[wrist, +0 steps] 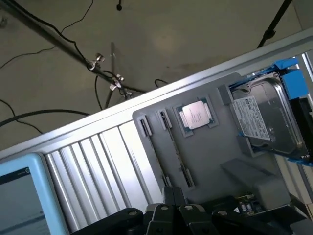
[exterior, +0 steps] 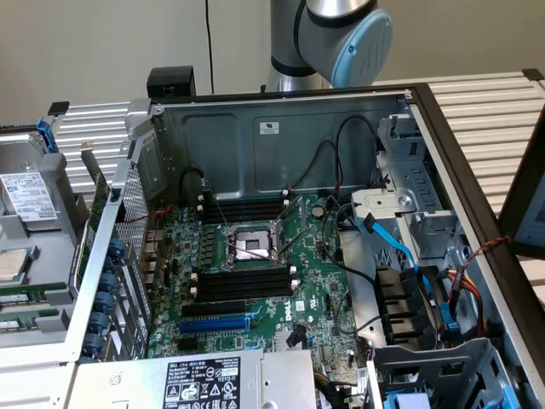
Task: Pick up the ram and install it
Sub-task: 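Pick up the ram and move it above insertion slot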
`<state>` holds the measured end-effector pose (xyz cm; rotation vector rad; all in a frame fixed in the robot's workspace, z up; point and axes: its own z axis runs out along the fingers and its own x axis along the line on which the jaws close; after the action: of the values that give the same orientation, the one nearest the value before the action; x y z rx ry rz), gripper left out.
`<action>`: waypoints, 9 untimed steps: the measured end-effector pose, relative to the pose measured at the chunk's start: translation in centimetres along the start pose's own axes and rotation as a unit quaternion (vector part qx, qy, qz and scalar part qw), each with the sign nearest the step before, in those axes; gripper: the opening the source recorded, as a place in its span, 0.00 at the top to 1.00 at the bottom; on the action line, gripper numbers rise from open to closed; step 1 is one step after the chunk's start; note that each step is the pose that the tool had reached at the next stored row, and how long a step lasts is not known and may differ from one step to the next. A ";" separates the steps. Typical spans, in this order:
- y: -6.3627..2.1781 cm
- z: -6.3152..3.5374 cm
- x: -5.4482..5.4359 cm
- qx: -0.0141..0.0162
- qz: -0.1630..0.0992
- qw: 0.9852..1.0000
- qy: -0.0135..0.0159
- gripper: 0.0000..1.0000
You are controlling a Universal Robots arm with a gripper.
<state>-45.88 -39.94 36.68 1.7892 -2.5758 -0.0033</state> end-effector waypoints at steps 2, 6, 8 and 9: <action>0.00 0.00 0.0 0.000 -0.018 1.000 0.000 0.89; 0.00 0.00 0.0 0.000 -0.054 0.999 0.000 0.89; 0.00 0.00 0.0 0.000 -0.072 0.997 0.000 0.89; 0.00 0.00 0.0 0.000 -0.081 0.997 0.000 0.89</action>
<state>-45.88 -39.94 36.68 1.9926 -2.4217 -0.0026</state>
